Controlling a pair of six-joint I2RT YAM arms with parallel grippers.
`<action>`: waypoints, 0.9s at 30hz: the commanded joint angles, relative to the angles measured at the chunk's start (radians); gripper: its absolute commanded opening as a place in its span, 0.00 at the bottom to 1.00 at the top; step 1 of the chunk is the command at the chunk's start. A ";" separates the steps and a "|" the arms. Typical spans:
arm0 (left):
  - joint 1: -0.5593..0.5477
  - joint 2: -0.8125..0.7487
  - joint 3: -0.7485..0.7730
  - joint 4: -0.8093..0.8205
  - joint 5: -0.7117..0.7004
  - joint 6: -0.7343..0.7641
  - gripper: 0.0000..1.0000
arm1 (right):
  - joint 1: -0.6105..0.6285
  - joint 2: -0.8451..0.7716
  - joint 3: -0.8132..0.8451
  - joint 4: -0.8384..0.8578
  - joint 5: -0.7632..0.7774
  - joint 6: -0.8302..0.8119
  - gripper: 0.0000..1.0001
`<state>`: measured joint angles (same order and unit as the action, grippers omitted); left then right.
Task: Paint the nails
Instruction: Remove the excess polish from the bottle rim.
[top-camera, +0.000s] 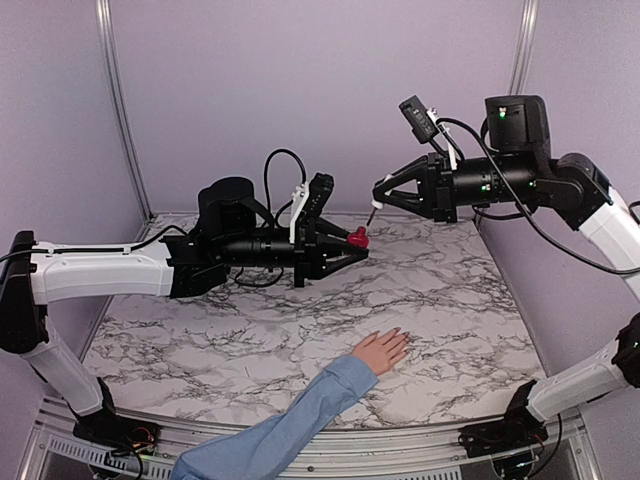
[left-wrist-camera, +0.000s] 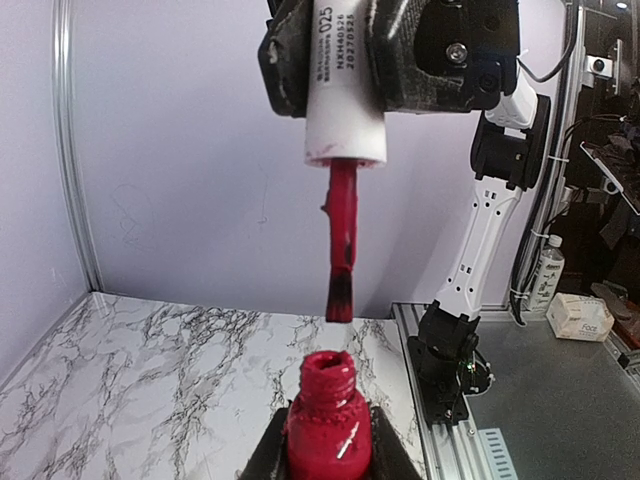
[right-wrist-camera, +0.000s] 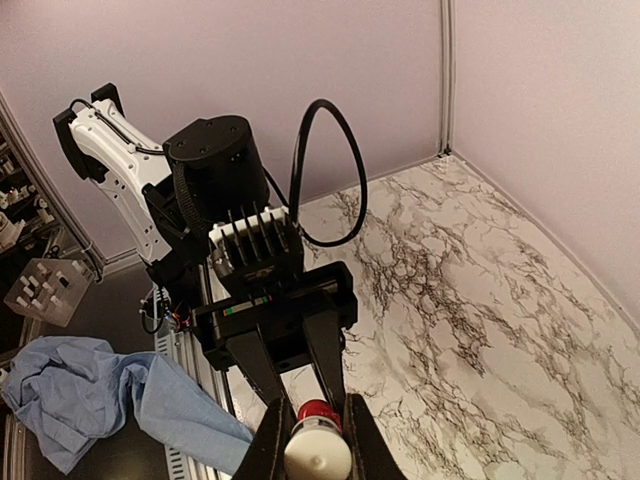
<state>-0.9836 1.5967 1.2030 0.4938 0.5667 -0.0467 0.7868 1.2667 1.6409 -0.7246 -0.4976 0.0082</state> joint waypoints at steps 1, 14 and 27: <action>-0.001 -0.013 0.020 0.002 0.007 0.010 0.00 | -0.002 0.011 0.007 0.040 -0.040 0.013 0.00; -0.003 0.004 0.035 0.002 0.012 0.010 0.00 | -0.001 0.028 -0.002 0.030 -0.046 -0.006 0.00; -0.003 0.009 0.035 0.001 0.013 0.013 0.00 | -0.001 0.031 0.005 -0.001 -0.017 -0.036 0.00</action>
<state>-0.9836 1.5967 1.2087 0.4927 0.5674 -0.0414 0.7868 1.2922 1.6314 -0.7181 -0.5236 -0.0128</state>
